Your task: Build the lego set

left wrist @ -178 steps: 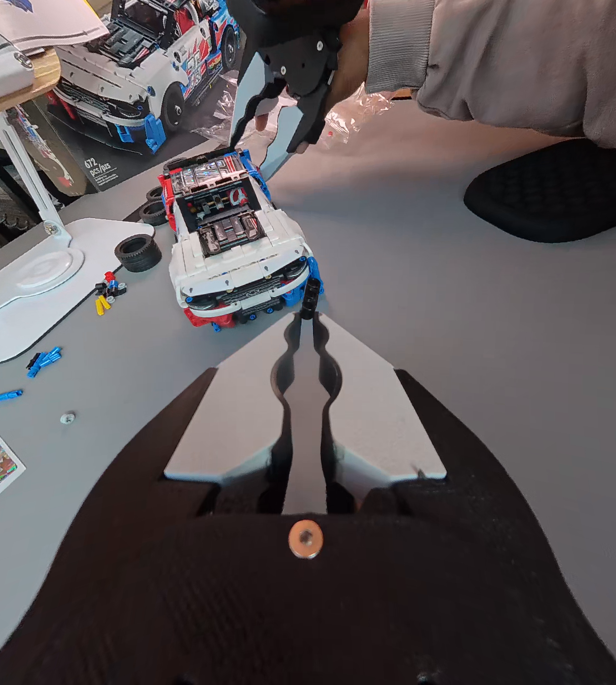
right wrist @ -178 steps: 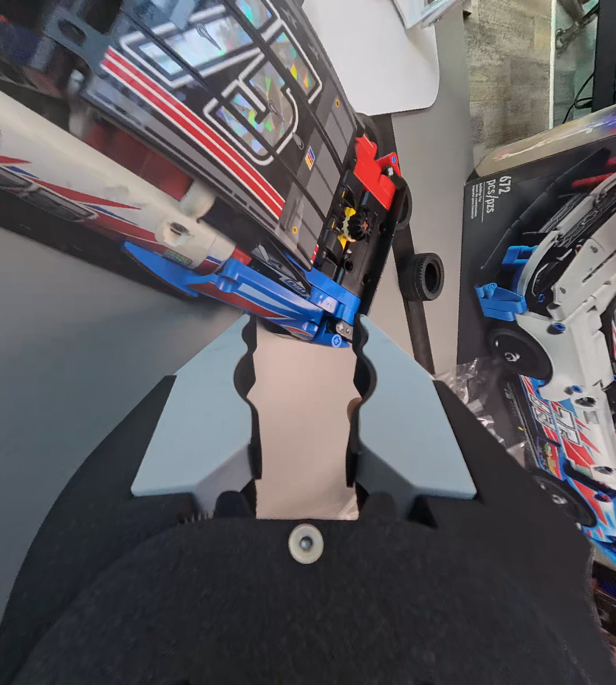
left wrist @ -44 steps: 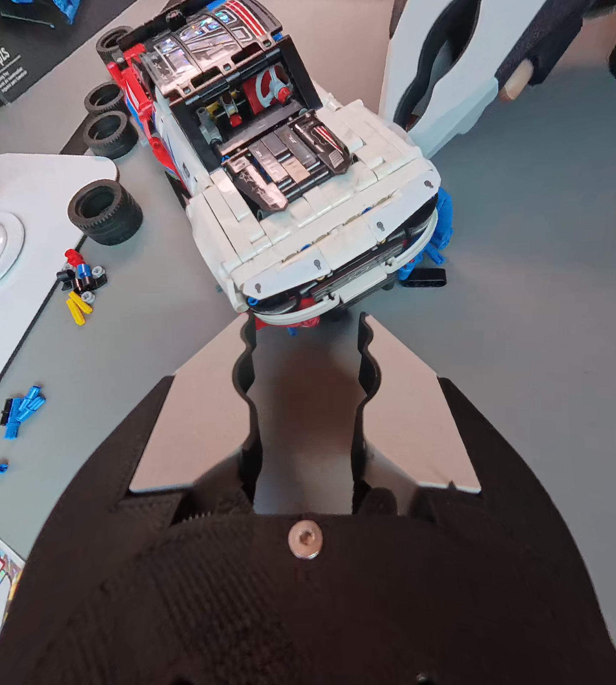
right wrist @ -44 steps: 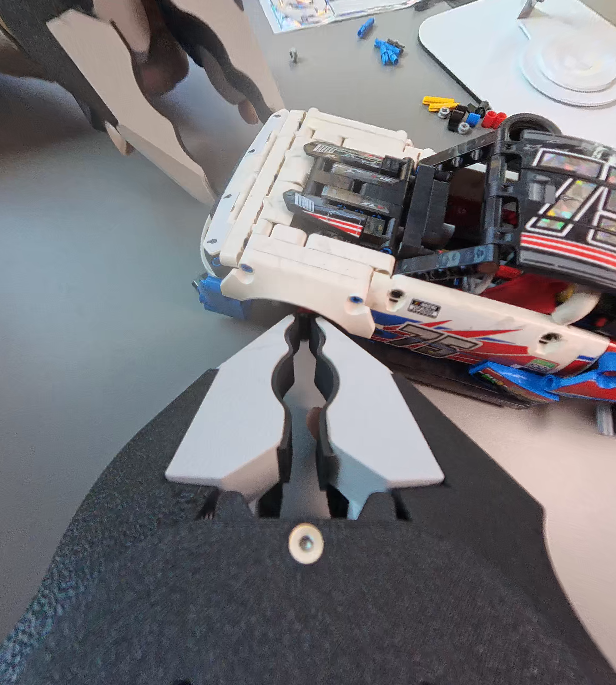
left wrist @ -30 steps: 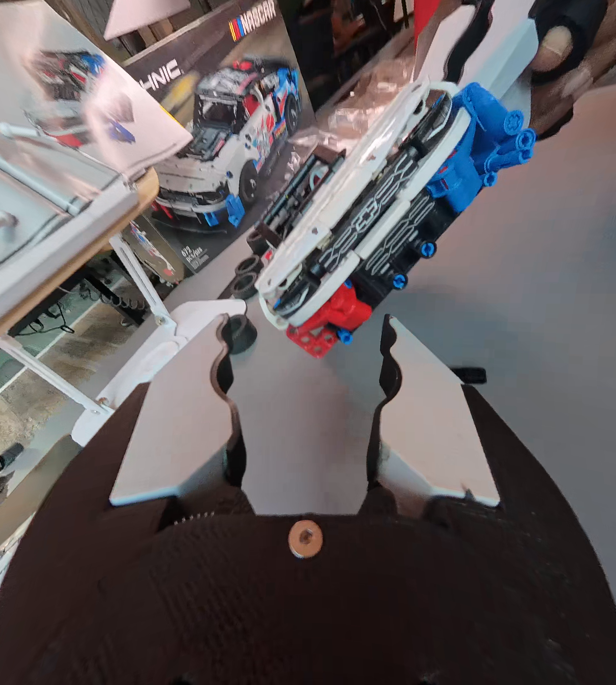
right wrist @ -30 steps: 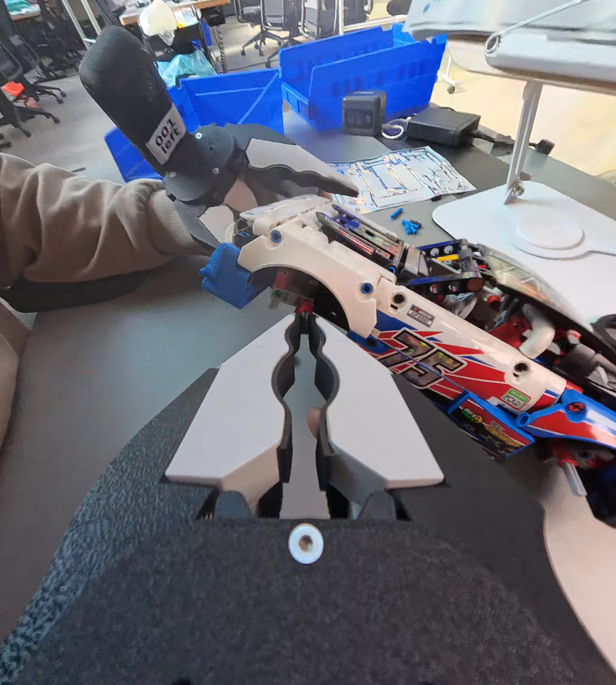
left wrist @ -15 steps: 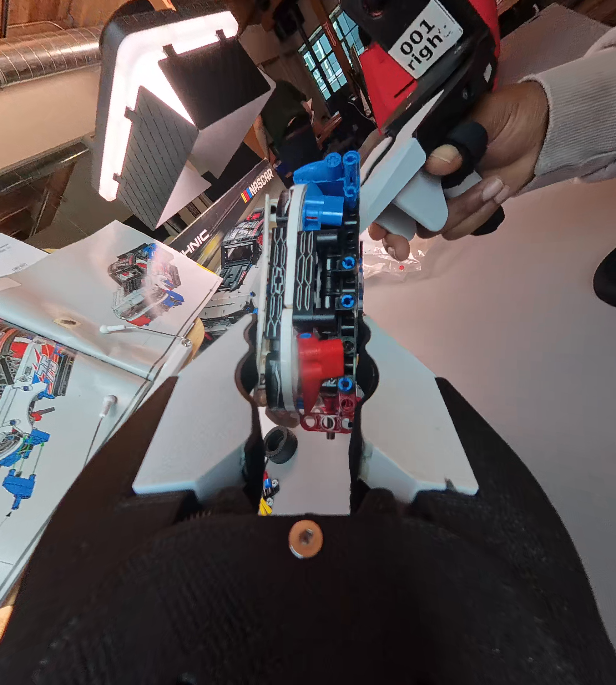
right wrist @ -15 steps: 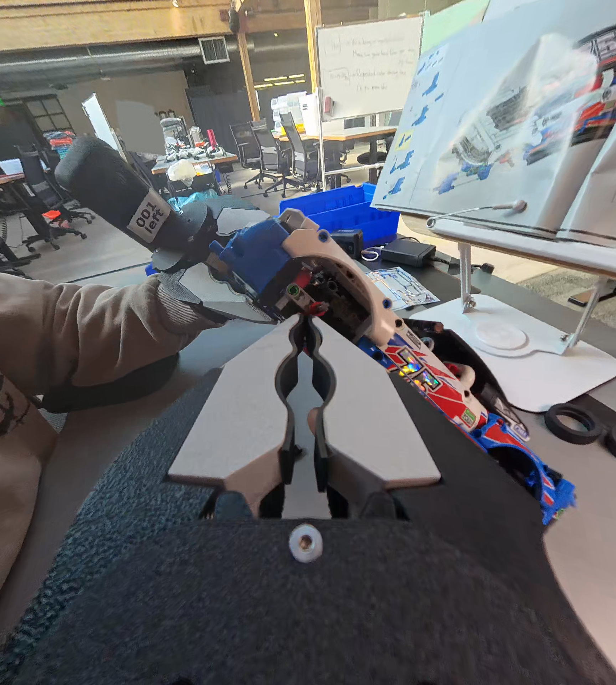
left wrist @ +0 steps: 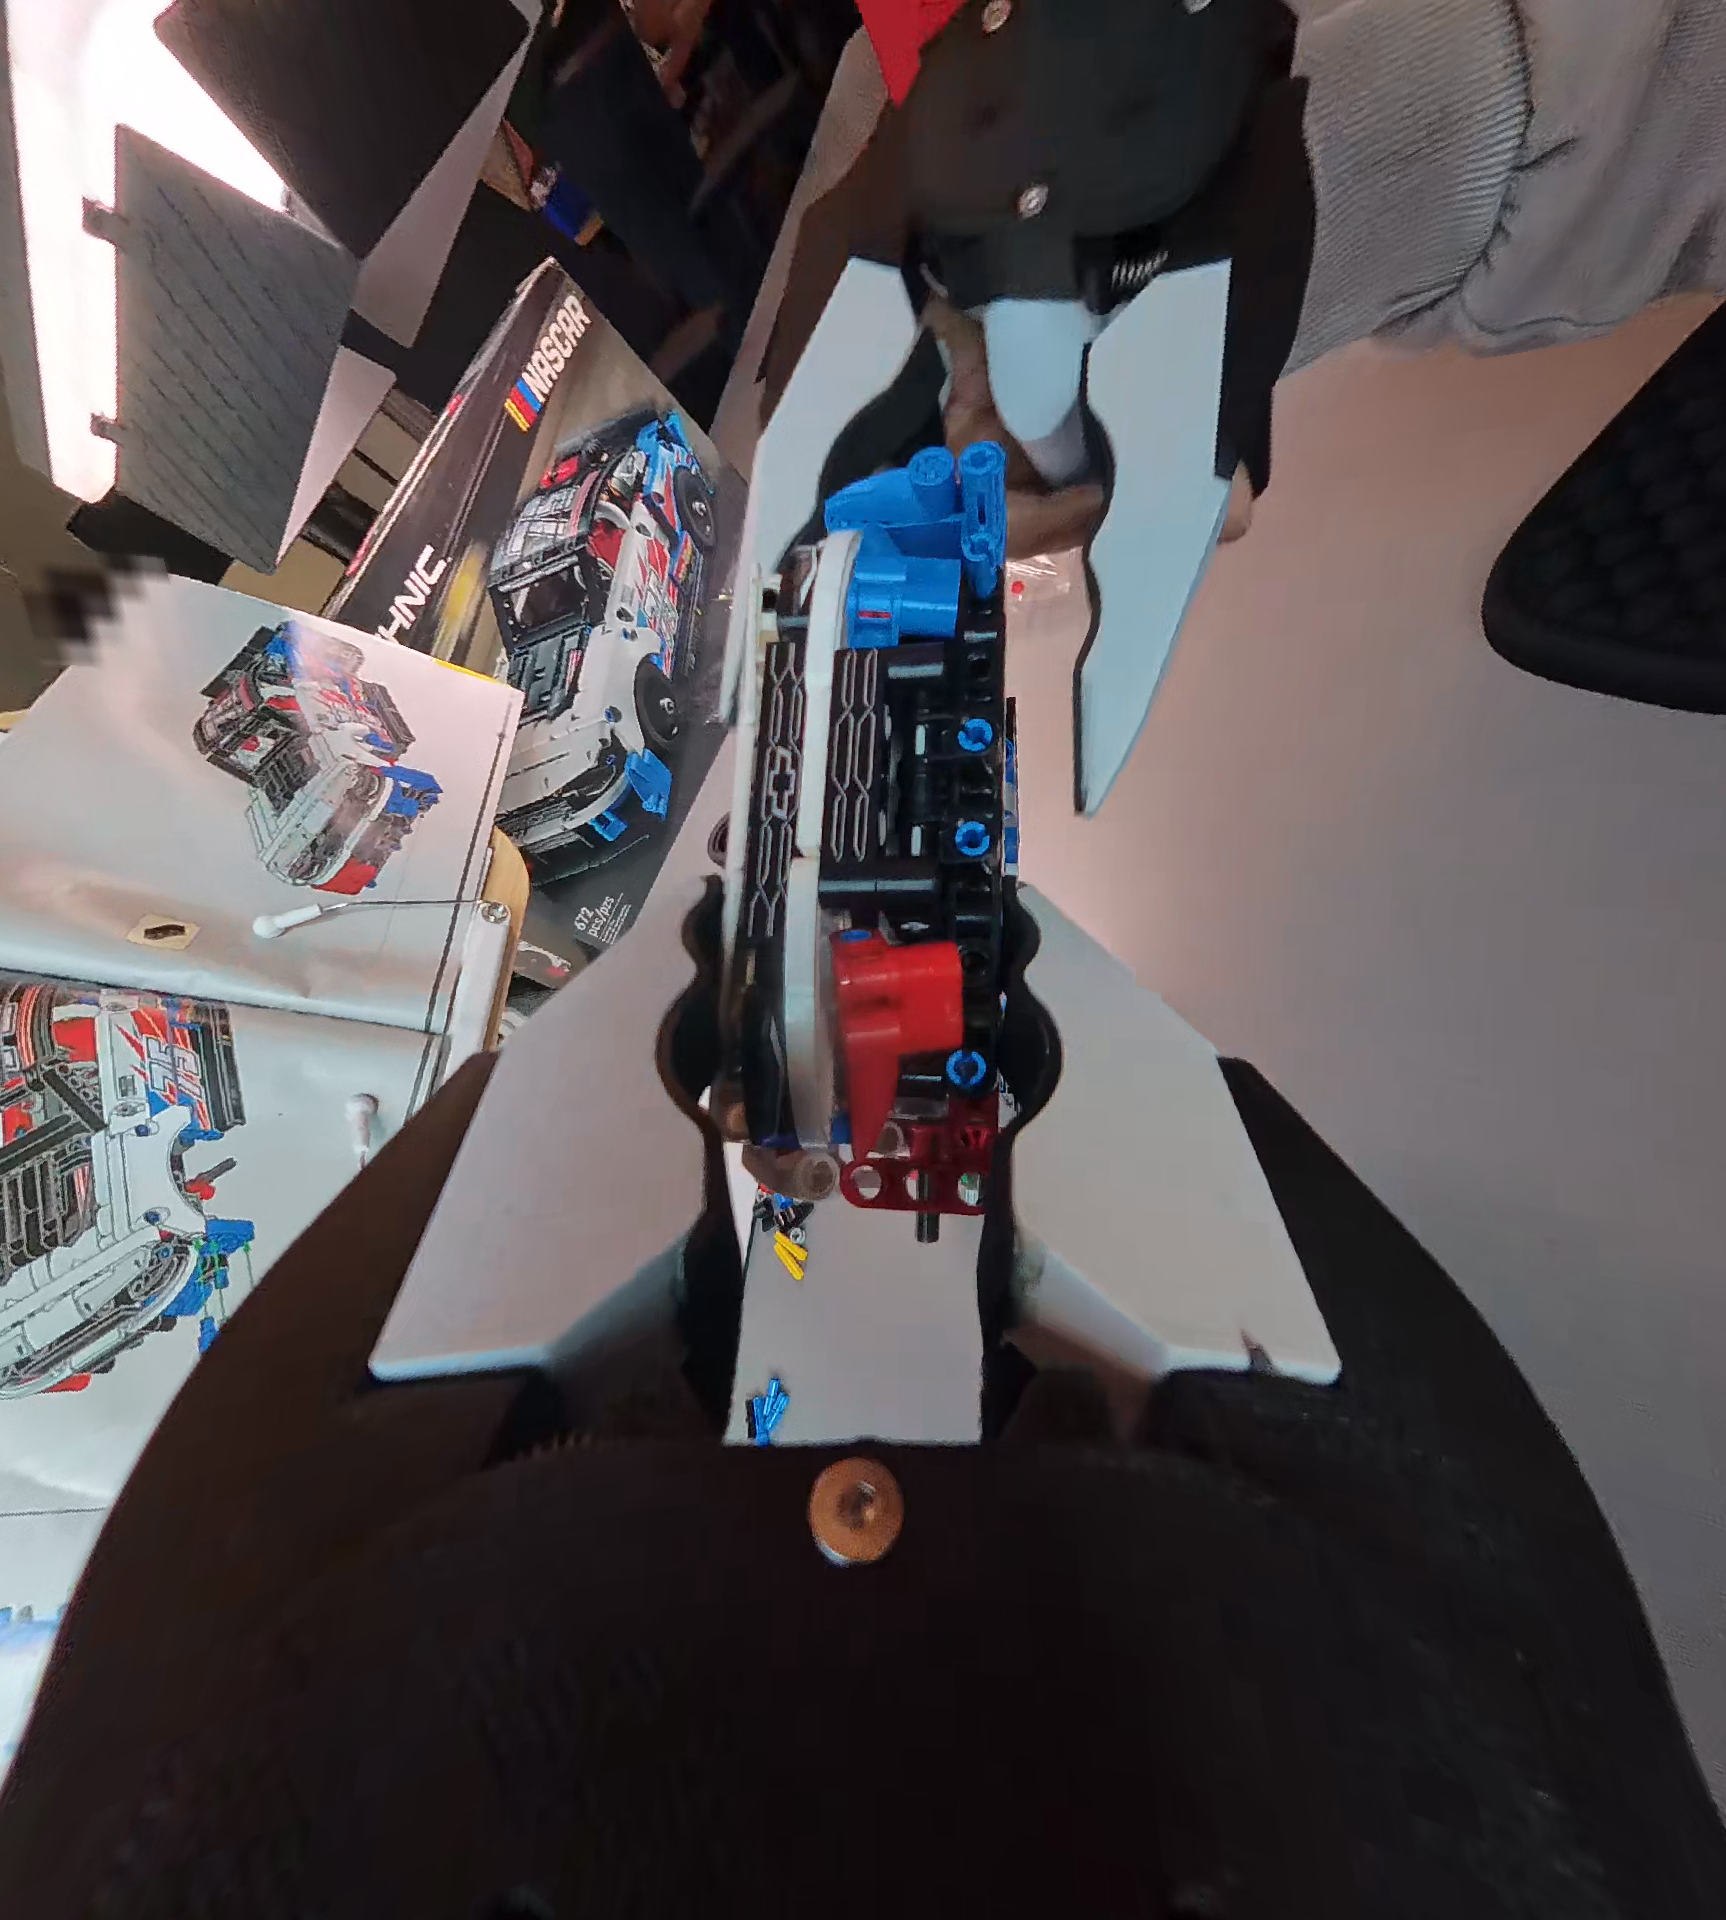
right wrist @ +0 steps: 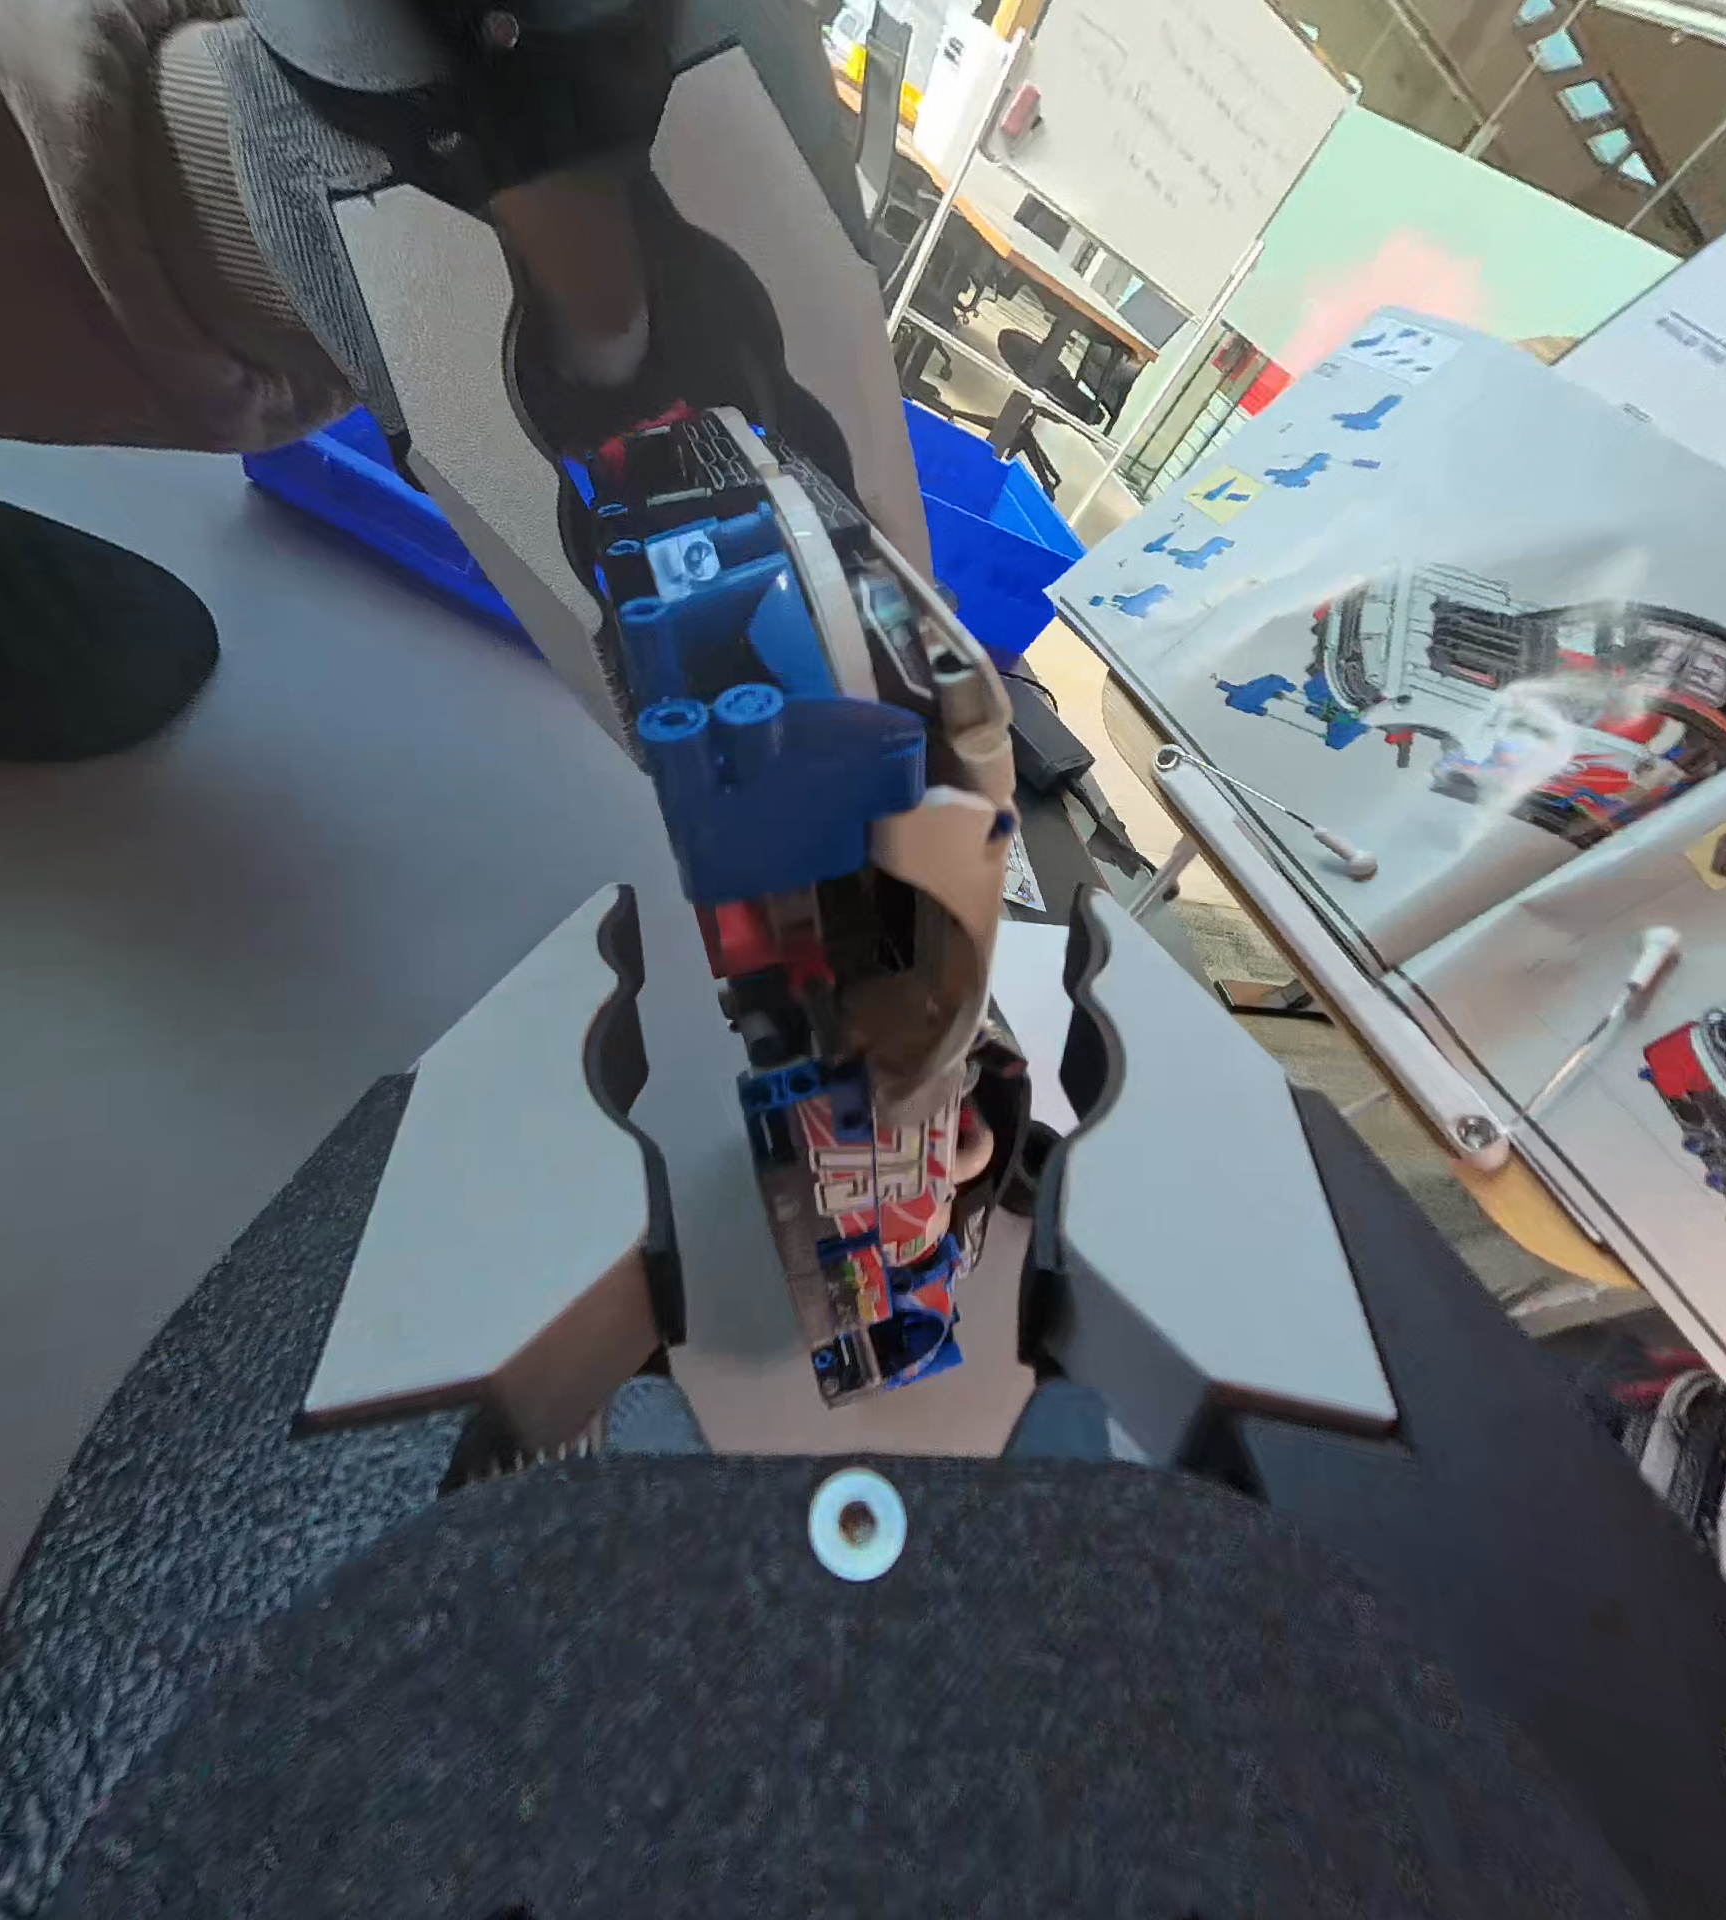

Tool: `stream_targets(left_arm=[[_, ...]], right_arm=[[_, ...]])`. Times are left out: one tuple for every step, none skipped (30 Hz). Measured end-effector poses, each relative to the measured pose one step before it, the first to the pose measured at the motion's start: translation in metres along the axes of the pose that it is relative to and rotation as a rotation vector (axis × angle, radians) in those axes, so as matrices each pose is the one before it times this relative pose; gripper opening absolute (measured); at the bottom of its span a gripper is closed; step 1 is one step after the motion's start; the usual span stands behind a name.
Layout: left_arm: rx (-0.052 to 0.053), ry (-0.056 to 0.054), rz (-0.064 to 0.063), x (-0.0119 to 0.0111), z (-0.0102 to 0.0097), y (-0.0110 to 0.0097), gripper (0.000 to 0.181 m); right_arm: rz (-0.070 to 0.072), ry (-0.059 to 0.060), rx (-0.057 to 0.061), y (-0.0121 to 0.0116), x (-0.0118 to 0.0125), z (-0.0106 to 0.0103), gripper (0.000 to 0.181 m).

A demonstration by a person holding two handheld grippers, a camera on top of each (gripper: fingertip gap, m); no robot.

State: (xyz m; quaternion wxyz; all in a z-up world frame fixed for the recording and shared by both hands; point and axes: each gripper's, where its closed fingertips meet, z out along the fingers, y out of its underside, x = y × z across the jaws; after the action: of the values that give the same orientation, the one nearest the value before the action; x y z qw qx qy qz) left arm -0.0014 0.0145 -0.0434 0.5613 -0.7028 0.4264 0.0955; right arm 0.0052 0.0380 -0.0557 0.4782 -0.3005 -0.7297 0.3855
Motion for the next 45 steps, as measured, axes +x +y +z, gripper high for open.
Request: stream_targets(left_arm=[[-0.009, 0.0125, 0.0141, 0.00356, 0.0007, -0.00255, 0.05], [-0.0082, 0.0085, 0.0092, 0.0026, 0.00013, -0.00207, 0.05], [-0.0117, 0.0023, -0.0016, 0.00024, -0.00143, -0.00019, 0.05], [-0.0013, 0.0015, -0.0243, -0.00242, -0.0028, 0.00005, 0.05], [0.0059, 0.0075, -0.033, -0.00276, -0.00301, -0.00045, 0.05], [0.0111, -0.0009, -0.0209, -0.00399, -0.00359, -0.00109, 0.051], [0.0202, -0.0126, -0.019, -0.00497, -0.00365, -0.00238, 0.052], [0.0251, -0.0192, -0.0243, -0.00534, -0.00342, -0.00245, 0.055], [0.0299, -0.0164, -0.0439, -0.0048, -0.00287, -0.00143, 0.062], [0.0421, 0.002, -0.0763, -0.00213, -0.00299, -0.00101, 0.067], [0.0471, 0.0245, -0.0906, 0.00118, -0.0027, 0.00087, 0.072], [0.0398, 0.0266, -0.0844, 0.00177, -0.00147, 0.00424, 0.074], [0.0242, 0.0209, -0.0645, 0.00133, -0.00019, 0.00713, 0.076], [0.015, 0.0187, -0.0449, 0.00123, 0.00096, 0.00751, 0.076], [0.0181, 0.0135, -0.0311, 0.00094, 0.00153, 0.00476, 0.075], [0.0213, 0.0124, -0.019, 0.00112, 0.00146, 0.00162, 0.071], [0.0186, 0.0301, -0.0084, 0.00411, 0.00124, -0.00053, 0.066], [0.0079, 0.0337, -0.002, 0.00513, 0.00094, -0.00048, 0.057], [-0.0011, -0.0001, 0.0012, 0.00004, 0.00041, 0.00019, 0.057], [-0.0013, -0.01, 0.001, -0.00204, -0.00028, 0.00046, 0.056], [0.0057, -0.0042, -0.0081, -0.00154, 0.00004, -0.0002, 0.055], [0.0125, -0.0032, -0.0107, -0.00103, 0.00018, -0.00064, 0.055], [0.0108, -0.0053, -0.0037, -0.00088, -0.00037, -0.00047, 0.054], [0.0086, 0.001, 0.0019, 0.00044, -0.00067, -0.00032, 0.053], [0.0042, 0.0035, 0.0056, 0.00134, -0.00064, -0.00011, 0.053], [0.0018, 0.0015, 0.0084, 0.00133, -0.00011, -0.00008, 0.053], [0.0001, 0.0, 0.0066, 0.00102, 0.00035, -0.00017, 0.053], [-0.0012, -0.0044, 0.0027, -0.00021, 0.00123, -0.00019, 0.053], [-0.0015, -0.0024, -0.001, -0.00059, 0.00176, -0.00031, 0.052], [-0.0017, 0.0031, -0.0014, -0.00081, 0.00211, -0.0003, 0.053], [-0.0019, 0.0095, 0.0015, -0.0009, 0.00264, -0.00026, 0.053], [-0.0027, 0.0137, 0.0017, -0.00088, 0.00292, -0.00012, 0.052], [-0.003, 0.0177, -0.0031, -0.00063, 0.00326, -0.00026, 0.052], [-0.0033, 0.0122, -0.0056, -0.00116, 0.00316, -0.00035, 0.052], [0.0033, 0.0019, -0.0027, -0.00187, 0.00219, -0.00095, 0.052], [0.002, 0.0011, -0.0047, -0.00169, 0.00094, 0.00003, 0.052], [0.0067, -0.0005, -0.0055, -0.00121, -0.00038, -0.00014, 0.052], [0.0072, -0.0038, -0.0044, -0.00092, -0.00148, 0.00002, 0.052], [0.0069, -0.0046, -0.0002, -0.00032, -0.0021, 0.00012, 0.052], [0.0087, -0.0035, -0.0004, -0.00004, -0.002, -0.00027, 0.053], [0.0072, -0.0047, 0.0004, -0.00041, -0.00133, -0.00022, 0.053], [0.004, -0.0031, 0.0004, -0.00046, -0.00049, -0.00021, 0.054], [0.0016, 0.0009, 0.0007, -0.00012, 0.00021, -0.00011, 0.054], [0.0016, 0.0049, 0.0012, 0.00051, 0.00055, -0.00023, 0.054], [0.0027, 0.0052, 0.0014, 0.00051, 0.00035, -0.00027, 0.054]], right_arm=[[-0.0339, -0.0239, 0.0121, -0.00215, -0.00291, 0.00778, 0.064], [-0.0162, -0.0536, 0.0261, -0.00426, -0.00593, 0.00474, 0.056], [0.0104, -0.0399, 0.0195, -0.00322, -0.00006, 0.00174, 0.054], [0.0276, -0.0461, 0.013, -0.00295, -0.00015, 0.00198, 0.053], [0.0273, -0.0348, 0.0235, -0.00434, 0.00084, 0.00232, 0.053], [0.0362, -0.0339, 0.032, -0.0048, 0.00128, 0.00229, 0.052], [0.0554, -0.0392, 0.0414, -0.00467, 0.00117, 0.00207, 0.052], [0.0618, -0.049, 0.0436, -0.00346, -0.00011, 0.00164, 0.051], [0.0585, -0.0505, 0.0404, -0.00155, -0.00143, 0.00129, 0.051], [0.0452, -0.0363, 0.046, -0.00119, -0.0006, 0.00062, 0.05], [0.0223, -0.0147, 0.0386, -0.00034, 0.00039, 0.00006, 0.05], [0.0022, -0.0079, 0.0332, -0.00039, -0.00056, 0.00004, 0.05], [-0.0132, -0.0103, 0.0255, -0.00083, -0.00203, 0.00028, 0.05], [-0.0113, -0.0097, 0.0132, -0.0008, -0.00197, 0.00113, 0.05], [-0.0092, -0.0123, 0.0034, -0.0008, -0.00195, 0.0021, 0.05], [-0.0103, -0.0096, -0.0028, -0.00073, -0.00125, 0.00259, 0.05], [-0.0063, -0.0071, -0.0077, -0.00038, -0.0005, 0.00262, 0.05], [-0.0031, -0.0079, -0.0072, 0.00013, -0.00023, 0.00177, 0.05], [0.0063, 0.0035, -0.009, 0.00079, 0.00128, 0.00046, 0.051], [0.019, 0.0122, -0.0222, 0.00179, 0.00226, -0.0003, 0.051], [0.0189, 0.028, -0.029, 0.00153, 0.00279, -0.00165, 0.052], [0.0041, 0.0461, -0.0284, 0.0008, 0.00352, -0.00479, 0.057], [-0.0126, 0.0565, -0.0208, -0.00045, 0.00271, -0.00873, 0.064], [-0.0273, 0.0691, -0.0295, 0.00174, 0.00223, -0.01196, 0.063], [-0.037, 0.0739, -0.0537, 0.00687, 0.00118, -0.01328, 0.057], [-0.0392, 0.0512, -0.0734, 0.01228, -0.00364, -0.01307, 0.048], [-0.0247, 0.022, -0.0891, 0.01695, -0.0096, -0.01119, 0.035], [-0.0049, -0.0212, -0.0938, 0.01951, -0.01765, -0.00683, 0.028], [0.0193, -0.0632, -0.092, 0.02006, -0.02554, -0.00088, 0.025], [0.0223, -0.0788, -0.0776, 0.01815, -0.02838, 0.00632, 0.025], [-0.0003, -0.0603, -0.0641, 0.01543, -0.02453, 0.01284, 0.024], [-0.0326, -0.0305, -0.0613, 0.01327, -0.01824, 0.01647, 0.023], [-0.0563, -0.0105, -0.0602, 0.01058, -0.01276, 0.01687, 0.023], [-0.0597, 0.0042, -0.042, 0.00572, -0.00706, 0.01491, 0.02], [-0.049, 0.0062, -0.0179, 0.001, -0.0025, 0.01213, 0.019], [-0.0362, 0.0032, 0.0012, -0.00191, 0.0009, 0.00891, 0.02], [-0.0245, 0.0022, 0.0169, -0.00375, 0.00436, 0.00563, 0.019], [-0.0174, -0.0018, 0.0162, -0.00289, 0.00629, 0.00297, 0.019], [-0.0105, -0.0233, -0.0024, 0.00016, 0.00465, 0.002, 0.02], [-0.0034, -0.0371, -0.0239, 0.00345, 0.0029, 0.00211, 0.021], [-0.0019, -0.0439, -0.0232, 0.00367, 0.00107, 0.00292, 0.024], [-0.0006, -0.039, -0.0105, 0.00177, 0.00058, 0.00386, 0.026], [-0.0008, -0.0443, -0.0082, 0.00133, -0.0013, 0.00496, 0.028], [-0.0021, -0.0372, -0.0182, 0.00253, -0.00085, 0.00544, 0.026], [0.0046, -0.0378, -0.0022, -0.00024, -0.00113, 0.00324, 0.017]])
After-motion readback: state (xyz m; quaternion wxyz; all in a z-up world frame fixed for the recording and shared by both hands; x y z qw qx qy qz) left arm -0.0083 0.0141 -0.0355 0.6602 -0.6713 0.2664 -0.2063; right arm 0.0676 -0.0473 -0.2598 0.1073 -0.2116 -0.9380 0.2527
